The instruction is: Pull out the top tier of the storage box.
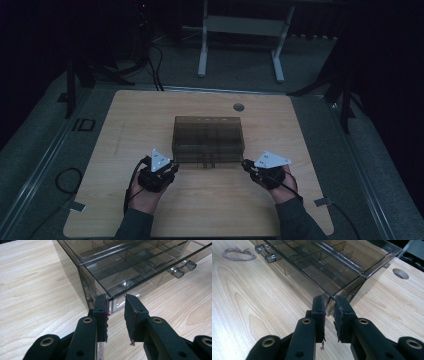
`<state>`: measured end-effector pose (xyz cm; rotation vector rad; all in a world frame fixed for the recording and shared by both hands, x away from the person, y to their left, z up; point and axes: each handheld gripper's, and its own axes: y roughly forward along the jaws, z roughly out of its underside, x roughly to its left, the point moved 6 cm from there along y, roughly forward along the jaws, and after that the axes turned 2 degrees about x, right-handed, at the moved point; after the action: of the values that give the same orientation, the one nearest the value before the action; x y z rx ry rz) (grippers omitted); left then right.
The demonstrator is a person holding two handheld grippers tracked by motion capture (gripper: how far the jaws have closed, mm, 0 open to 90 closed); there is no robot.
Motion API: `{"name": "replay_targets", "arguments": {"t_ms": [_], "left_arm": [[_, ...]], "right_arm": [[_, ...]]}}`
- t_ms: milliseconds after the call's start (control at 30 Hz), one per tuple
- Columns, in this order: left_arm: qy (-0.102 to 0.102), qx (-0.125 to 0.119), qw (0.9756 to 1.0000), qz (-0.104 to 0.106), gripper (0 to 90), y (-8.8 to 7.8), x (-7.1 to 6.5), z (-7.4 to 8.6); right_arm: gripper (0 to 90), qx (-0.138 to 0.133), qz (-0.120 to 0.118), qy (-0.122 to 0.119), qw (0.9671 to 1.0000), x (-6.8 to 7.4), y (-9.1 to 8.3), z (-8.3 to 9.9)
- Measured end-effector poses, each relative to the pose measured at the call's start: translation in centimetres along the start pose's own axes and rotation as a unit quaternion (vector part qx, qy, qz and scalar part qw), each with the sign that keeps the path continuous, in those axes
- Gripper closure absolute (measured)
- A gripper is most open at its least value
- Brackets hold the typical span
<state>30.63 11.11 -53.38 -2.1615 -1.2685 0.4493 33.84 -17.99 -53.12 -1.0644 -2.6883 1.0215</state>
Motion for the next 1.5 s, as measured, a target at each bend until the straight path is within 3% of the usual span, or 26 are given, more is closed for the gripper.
{"name": "replay_targets", "arguments": {"t_ms": [1500], "left_arm": [[-0.001, -0.004, 1.0000, 0.006, 72.5, -1.3, -1.0, 1.2]], "right_arm": [[79.7, -0.012, -0.010, 0.008, 0.9998, 1.3, -1.2, 0.9]]}}
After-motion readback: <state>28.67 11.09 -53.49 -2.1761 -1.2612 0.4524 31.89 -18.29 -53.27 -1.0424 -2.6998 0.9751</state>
